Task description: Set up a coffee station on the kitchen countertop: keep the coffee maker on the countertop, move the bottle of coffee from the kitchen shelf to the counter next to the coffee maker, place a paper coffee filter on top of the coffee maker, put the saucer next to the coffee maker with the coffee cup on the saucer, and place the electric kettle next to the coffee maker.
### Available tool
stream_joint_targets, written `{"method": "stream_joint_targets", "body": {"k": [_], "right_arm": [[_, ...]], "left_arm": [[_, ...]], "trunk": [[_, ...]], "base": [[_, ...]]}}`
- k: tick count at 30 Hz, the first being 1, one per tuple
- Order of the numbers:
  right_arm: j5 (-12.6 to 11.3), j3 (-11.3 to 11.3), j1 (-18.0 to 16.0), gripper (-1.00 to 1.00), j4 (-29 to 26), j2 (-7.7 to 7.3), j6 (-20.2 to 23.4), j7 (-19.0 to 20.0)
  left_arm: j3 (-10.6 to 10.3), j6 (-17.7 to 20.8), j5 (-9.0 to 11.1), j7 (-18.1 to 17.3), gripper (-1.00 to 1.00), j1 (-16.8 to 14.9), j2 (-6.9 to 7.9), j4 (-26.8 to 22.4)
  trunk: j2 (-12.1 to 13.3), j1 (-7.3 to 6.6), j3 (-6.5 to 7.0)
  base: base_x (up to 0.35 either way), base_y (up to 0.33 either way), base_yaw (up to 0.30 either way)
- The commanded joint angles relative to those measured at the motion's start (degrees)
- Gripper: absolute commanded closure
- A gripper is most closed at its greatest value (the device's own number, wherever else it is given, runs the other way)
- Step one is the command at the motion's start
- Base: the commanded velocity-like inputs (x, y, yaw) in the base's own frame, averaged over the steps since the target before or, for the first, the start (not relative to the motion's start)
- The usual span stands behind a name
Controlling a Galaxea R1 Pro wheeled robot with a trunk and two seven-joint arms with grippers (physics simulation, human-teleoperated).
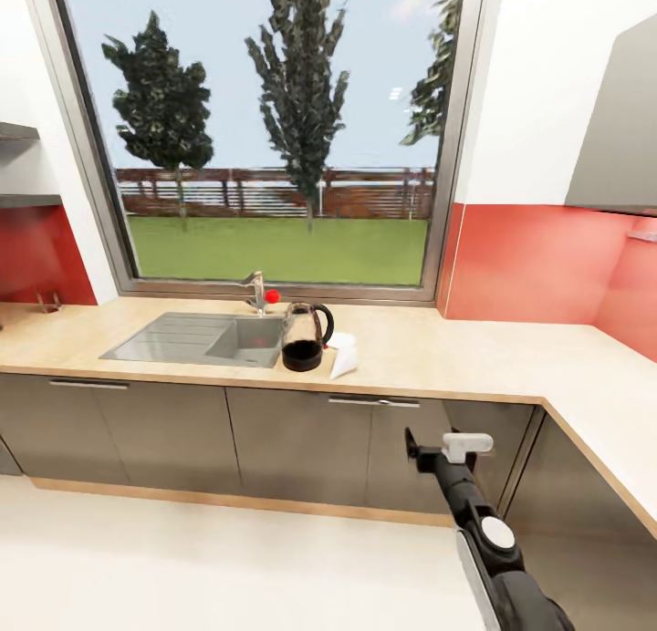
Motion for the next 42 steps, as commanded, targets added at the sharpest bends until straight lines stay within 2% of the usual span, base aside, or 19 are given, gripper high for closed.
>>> {"method": "stream_joint_targets", "body": {"k": [1, 5, 7, 9, 10, 11, 14, 29, 42], "right_arm": [[0.0, 0.0, -1.7, -1.0, -0.1, 0.03, 1.5, 0.1], [-0.1, 0.0, -6.5, -1.0, -0.2, 0.19, 4.6, 0.6], [-0.1, 0.1, -9.0, -1.0, -0.2, 0.26, 5.8, 2.5], [-0.1, 0.1, -10.4, -1.0, -0.1, 0.3, 6.9, 5.6], [0.1, 0.0, -11.3, -1.0, 0.2, 0.26, 9.0, 12.6], [0.2, 0.0, -11.4, -1.0, 0.3, 0.2, 9.3, 14.6], [0.3, 0.1, -11.5, -1.0, 0.4, 0.16, 9.5, 16.5], [0.5, 0.2, -11.5, -1.0, 2.9, -0.03, 9.6, 17.5], [0.6, 0.2, -11.5, -1.0, 3.0, -0.03, 9.6, 17.5]], "left_arm": [[0.0, -0.1, 0.1, 0.1, -1.0, 0.0, 0.0, -0.1], [0.1, 0.0, 0.2, 0.1, -1.0, 0.0, -0.09, -0.1], [0.1, 0.1, 0.2, 0.1, -1.0, 0.0, -0.13, -0.1], [0.1, 0.1, 0.2, 0.1, -1.0, 0.0, -0.15, 0.0], [0.1, 0.2, 0.2, 0.2, -1.0, 0.0, -0.1, 0.1], [0.1, 0.2, 0.2, 0.3, -1.0, 0.0, -0.09, 0.1], [0.1, 0.2, 0.2, 0.3, -1.0, 0.0, -0.08, 0.1], [0.2, 0.2, 0.2, 0.2, -1.0, 0.0, -0.08, 0.1], [0.1, 0.1, 0.2, 0.2, -1.0, 0.0, -0.08, 0.1]], "trunk": [[0.0, 0.02, -0.01], [0.0, 0.02, -0.01], [0.0, 0.02, -0.01], [0.0, 0.02, -0.01], [0.0, 0.02, -0.01], [0.0, 0.02, -0.01], [0.0, 0.02, -0.01], [0.0, 0.02, -0.01], [0.0, 0.02, -0.01]], "base": [[0.0, 0.0, 0.0], [0.065, 0.0, 0.0], [0.227, 0.0, 0.0], [0.292, 0.0, 0.0], [0.33, -0.075, 0.0], [0.332, -0.114, 0.0], [0.331, -0.137, 0.0], [0.306, -0.163, 0.0], [0.334, -0.02, 0.0]]}}
